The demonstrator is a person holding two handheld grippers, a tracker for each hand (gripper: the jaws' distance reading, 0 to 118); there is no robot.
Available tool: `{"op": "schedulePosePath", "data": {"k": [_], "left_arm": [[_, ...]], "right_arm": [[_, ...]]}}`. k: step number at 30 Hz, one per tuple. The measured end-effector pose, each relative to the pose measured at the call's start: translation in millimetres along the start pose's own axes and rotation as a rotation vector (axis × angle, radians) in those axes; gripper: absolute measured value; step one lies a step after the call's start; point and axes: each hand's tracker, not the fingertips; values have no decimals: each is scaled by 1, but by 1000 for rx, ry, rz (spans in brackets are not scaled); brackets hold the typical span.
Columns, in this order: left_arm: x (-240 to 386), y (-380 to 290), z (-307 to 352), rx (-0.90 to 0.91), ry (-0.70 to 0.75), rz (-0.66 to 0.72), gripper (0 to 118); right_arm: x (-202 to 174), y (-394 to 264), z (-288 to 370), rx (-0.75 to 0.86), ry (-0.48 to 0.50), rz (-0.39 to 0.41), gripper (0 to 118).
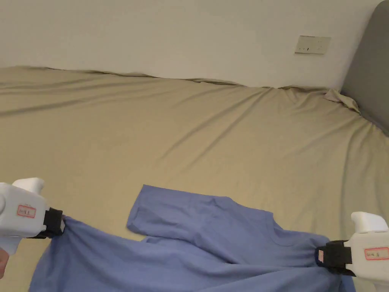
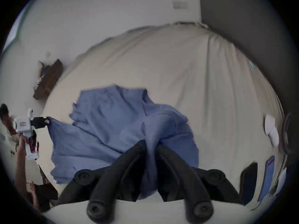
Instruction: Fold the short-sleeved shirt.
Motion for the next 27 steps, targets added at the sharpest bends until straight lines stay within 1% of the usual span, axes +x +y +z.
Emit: {"op": "schedulePosePath", "data": {"k": [3, 6, 8, 10, 12, 15, 18, 20, 22, 23, 27], "left_arm": [[7, 22, 32, 112, -68, 45, 1], [18, 42, 68, 246, -89, -9, 1], [21, 57, 90, 298, -96, -11, 1], [23, 70, 104, 345, -94, -5, 1], [22, 84, 119, 414, -89, -2, 1], [18, 105, 137, 475, -120, 39, 1], [16, 133, 153, 498, -103, 45, 0], [14, 152, 163, 534, -93, 44, 1], [14, 169, 170, 565, -91, 49, 0], [13, 178, 173, 579, -86, 51, 1], [6, 214, 179, 649, -62, 57, 0]], "right_arm": [[-13, 22, 21, 103, 37, 35, 9], [-24, 45, 41, 203, 46, 95, 9], [-33, 61, 55, 253, 67, 94, 9], [-34, 78, 64, 301, 92, 82, 9], [-36, 99, 72, 343, 83, 75, 9], [-43, 129, 87, 415, 75, 113, 9], [-51, 164, 101, 485, 64, 143, 9], [-55, 188, 108, 521, 72, 149, 9], [-61, 211, 115, 582, 78, 170, 9], [-65, 222, 119, 605, 70, 167, 9], [-71, 253, 124, 660, 91, 148, 9]]}}
